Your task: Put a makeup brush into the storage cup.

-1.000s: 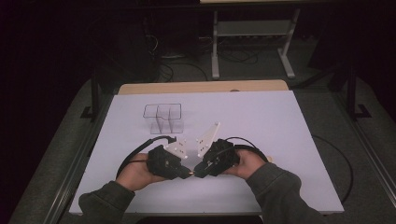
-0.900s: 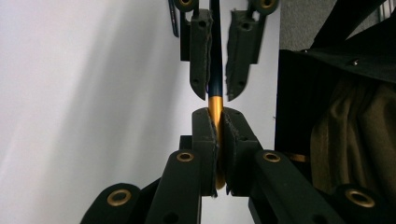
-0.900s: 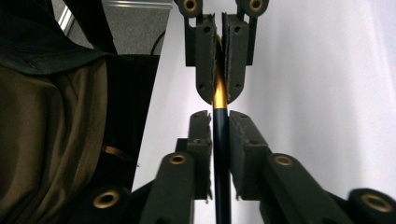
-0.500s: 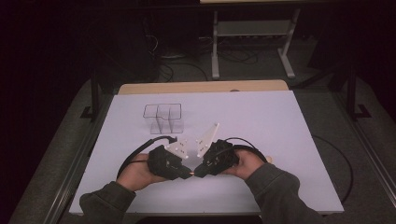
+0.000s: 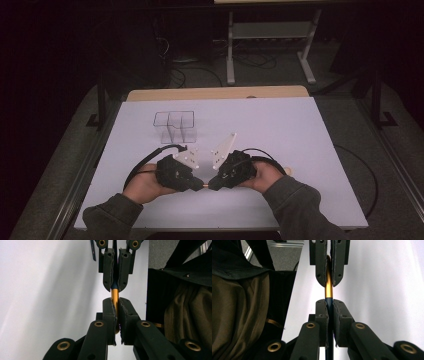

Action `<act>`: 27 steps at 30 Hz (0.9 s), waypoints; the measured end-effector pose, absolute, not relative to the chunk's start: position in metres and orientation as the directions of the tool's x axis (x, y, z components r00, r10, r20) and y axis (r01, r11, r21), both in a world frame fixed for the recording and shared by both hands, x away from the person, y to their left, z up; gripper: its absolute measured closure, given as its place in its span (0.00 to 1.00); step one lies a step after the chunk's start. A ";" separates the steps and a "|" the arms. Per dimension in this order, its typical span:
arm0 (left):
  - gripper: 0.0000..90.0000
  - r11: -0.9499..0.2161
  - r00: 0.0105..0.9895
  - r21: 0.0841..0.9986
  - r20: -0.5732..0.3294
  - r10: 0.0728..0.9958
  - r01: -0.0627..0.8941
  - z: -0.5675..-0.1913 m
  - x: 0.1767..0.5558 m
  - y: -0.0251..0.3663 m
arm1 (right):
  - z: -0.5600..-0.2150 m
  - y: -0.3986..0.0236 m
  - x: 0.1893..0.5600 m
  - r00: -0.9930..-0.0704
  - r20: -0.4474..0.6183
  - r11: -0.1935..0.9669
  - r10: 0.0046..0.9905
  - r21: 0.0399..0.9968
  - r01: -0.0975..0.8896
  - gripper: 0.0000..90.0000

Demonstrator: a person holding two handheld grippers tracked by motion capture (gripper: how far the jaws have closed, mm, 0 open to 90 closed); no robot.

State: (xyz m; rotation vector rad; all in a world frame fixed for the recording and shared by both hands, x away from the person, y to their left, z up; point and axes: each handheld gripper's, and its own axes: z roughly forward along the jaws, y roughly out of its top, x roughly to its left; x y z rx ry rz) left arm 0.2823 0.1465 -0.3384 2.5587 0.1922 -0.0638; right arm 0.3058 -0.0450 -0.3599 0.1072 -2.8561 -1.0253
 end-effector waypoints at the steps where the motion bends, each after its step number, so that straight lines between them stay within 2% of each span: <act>1: 0.94 -0.829 0.988 0.538 -0.086 0.126 0.153 -0.338 0.282 0.146 | -0.360 -0.045 0.305 -0.992 0.077 0.773 -0.095 0.634 -0.025 0.90; 7: 0.94 -0.837 0.988 0.526 -0.086 0.125 0.152 -0.338 0.282 0.144 | -0.359 -0.041 0.303 -0.994 0.064 0.793 -0.086 0.609 -0.029 0.85; 16: 0.94 -0.837 0.990 0.529 -0.072 0.119 0.139 -0.337 0.281 0.143 | -0.361 -0.038 0.301 -0.994 0.069 0.807 -0.090 0.590 -0.033 0.91; 27: 0.83 -0.793 0.984 0.583 -0.077 0.163 0.177 -0.333 0.281 0.152 | -0.365 -0.045 0.305 -0.993 0.084 0.785 -0.079 0.619 -0.010 0.91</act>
